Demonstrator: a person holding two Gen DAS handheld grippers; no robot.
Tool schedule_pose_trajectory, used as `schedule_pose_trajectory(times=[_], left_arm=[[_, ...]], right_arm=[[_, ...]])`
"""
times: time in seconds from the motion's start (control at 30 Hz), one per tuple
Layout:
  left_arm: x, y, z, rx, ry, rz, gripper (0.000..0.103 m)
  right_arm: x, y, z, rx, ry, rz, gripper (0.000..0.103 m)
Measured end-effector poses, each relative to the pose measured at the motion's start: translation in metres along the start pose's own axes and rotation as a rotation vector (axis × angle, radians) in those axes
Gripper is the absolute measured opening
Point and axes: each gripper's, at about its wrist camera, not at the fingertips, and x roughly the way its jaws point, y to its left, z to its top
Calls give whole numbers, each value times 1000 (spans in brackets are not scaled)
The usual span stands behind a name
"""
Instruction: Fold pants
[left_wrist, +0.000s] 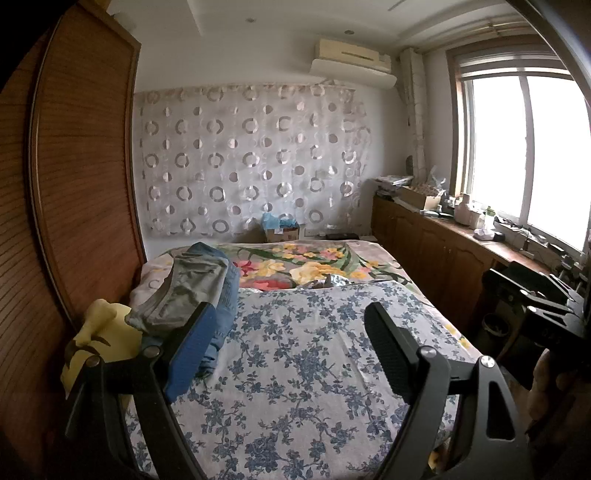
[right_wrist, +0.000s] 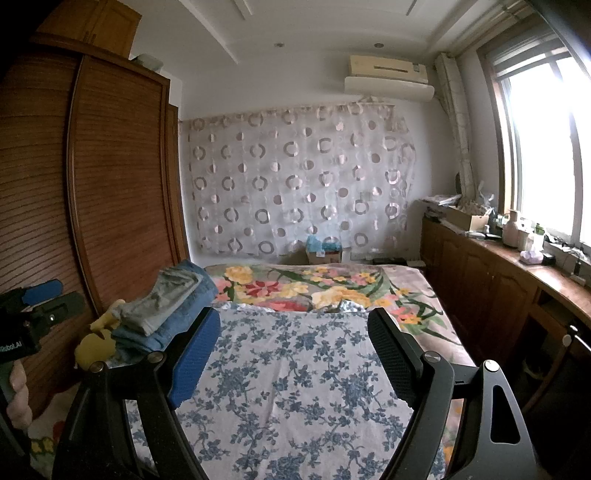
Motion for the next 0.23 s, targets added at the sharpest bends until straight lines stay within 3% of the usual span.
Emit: schedule_pose_trajectory(times=[0.23], left_arm=[[0, 0, -1, 2, 0, 1, 83]], right_arm=[[1, 0, 0, 0, 0, 1, 84]])
